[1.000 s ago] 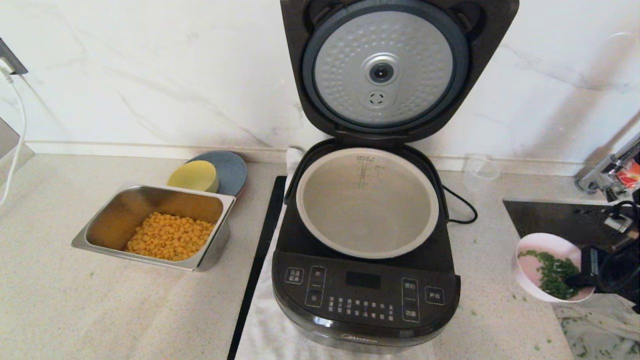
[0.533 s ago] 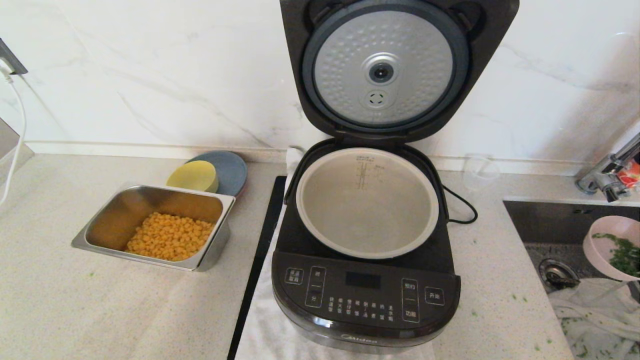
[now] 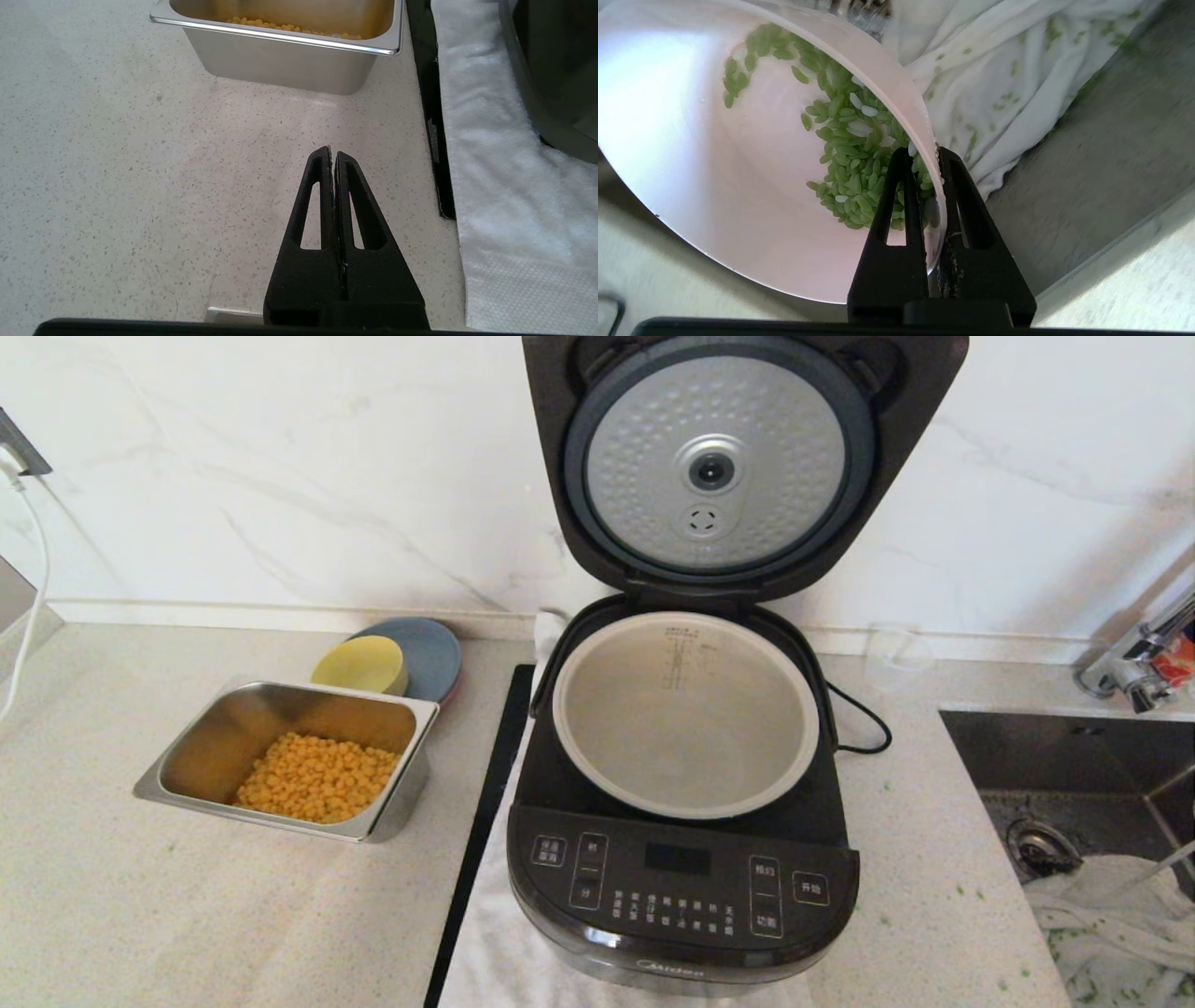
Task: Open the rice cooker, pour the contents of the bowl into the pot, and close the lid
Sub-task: Fill a bowl with water from the tap
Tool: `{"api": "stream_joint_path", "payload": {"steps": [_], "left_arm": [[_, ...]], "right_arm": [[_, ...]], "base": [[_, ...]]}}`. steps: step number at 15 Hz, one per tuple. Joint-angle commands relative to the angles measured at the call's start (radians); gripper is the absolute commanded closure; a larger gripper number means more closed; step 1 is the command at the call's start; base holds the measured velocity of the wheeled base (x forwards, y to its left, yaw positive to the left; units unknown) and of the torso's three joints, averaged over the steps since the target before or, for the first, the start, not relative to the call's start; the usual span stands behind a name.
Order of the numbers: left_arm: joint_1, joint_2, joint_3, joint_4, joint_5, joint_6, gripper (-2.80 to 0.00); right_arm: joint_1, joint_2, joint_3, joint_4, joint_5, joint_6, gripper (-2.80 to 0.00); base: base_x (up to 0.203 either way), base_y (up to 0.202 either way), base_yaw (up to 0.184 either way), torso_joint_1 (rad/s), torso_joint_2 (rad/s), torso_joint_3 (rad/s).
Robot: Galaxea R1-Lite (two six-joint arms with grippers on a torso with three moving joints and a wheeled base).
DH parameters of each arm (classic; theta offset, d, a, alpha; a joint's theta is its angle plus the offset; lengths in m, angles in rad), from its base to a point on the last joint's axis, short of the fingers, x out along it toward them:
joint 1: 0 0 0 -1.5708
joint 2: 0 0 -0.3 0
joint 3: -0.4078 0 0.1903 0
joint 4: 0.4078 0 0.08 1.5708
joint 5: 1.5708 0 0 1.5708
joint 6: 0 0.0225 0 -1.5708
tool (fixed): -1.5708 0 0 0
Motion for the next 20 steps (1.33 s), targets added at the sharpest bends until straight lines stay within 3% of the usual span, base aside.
{"api": "stream_joint_path", "payload": {"steps": [1, 5, 11, 17, 20], "left_arm": [[-0.002, -0.002, 0.0, 0.0, 0.0, 0.0, 0.0], [0.0, -0.002, 0.0, 0.0, 0.0, 0.0, 0.0], [0.0, -0.002, 0.0, 0.0, 0.0, 0.0, 0.0], [0.0, -0.002, 0.0, 0.0, 0.0, 0.0, 0.0], [-0.001, -0.002, 0.0, 0.0, 0.0, 0.0, 0.0]], "right_arm": [[-0.022, 0.095, -0.059, 0.008, 0.004, 0.006, 0.0], [-0.027, 0.181, -0.146, 0.017, 0.014, 0.065, 0.0], [-0.027, 0.207, -0.224, 0.109, 0.071, 0.07, 0.0], [-0.024, 0.147, -0.202, 0.152, 0.08, 0.063, 0.0], [0.013, 0.069, -0.124, 0.17, 0.088, 0.04, 0.0]], "base": [[0.0, 0.0, 0.0, 0.0, 0.0, 0.0], [0.0, 0.0, 0.0, 0.0, 0.0, 0.0], [0.0, 0.0, 0.0, 0.0, 0.0, 0.0], [0.0, 0.0, 0.0, 0.0, 0.0, 0.0], [0.0, 0.0, 0.0, 0.0, 0.0, 0.0]]}}
